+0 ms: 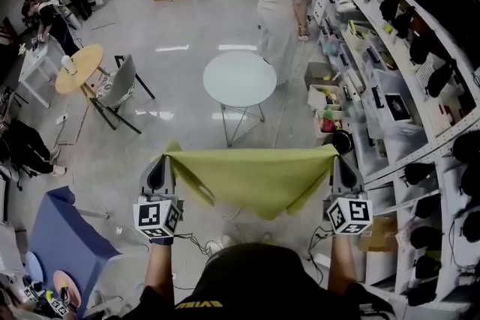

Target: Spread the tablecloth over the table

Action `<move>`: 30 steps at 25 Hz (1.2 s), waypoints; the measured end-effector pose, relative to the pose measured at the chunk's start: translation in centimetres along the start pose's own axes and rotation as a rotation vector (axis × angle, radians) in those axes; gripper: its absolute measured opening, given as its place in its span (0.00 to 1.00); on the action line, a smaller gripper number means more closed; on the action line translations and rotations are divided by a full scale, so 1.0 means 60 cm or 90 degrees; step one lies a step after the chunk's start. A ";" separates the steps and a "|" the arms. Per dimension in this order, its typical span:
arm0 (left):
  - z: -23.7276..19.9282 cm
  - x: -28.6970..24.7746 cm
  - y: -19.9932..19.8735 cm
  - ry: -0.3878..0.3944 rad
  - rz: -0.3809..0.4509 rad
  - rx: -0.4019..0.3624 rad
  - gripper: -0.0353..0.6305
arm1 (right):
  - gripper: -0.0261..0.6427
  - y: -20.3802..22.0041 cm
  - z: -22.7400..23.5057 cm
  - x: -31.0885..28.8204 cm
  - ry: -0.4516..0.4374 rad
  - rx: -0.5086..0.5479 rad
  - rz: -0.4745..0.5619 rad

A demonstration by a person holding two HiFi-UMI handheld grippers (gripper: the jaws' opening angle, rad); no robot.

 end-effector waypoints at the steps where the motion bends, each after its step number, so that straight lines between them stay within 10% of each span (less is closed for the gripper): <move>1: -0.005 0.001 0.003 0.001 0.001 0.000 0.08 | 0.04 0.002 -0.005 -0.001 0.002 0.002 -0.001; 30: -0.141 -0.073 0.061 0.064 0.028 -0.027 0.08 | 0.04 0.020 -0.116 -0.125 0.069 0.124 -0.020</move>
Point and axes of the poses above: the fingertips, and each gripper's own axes: x backward along the fingers, z to its right, y out of its underside, the point moved 8 cm from there along x, backward along the fingers, and after that the axes turned 12 degrees about -x, right-handed, at the moved point
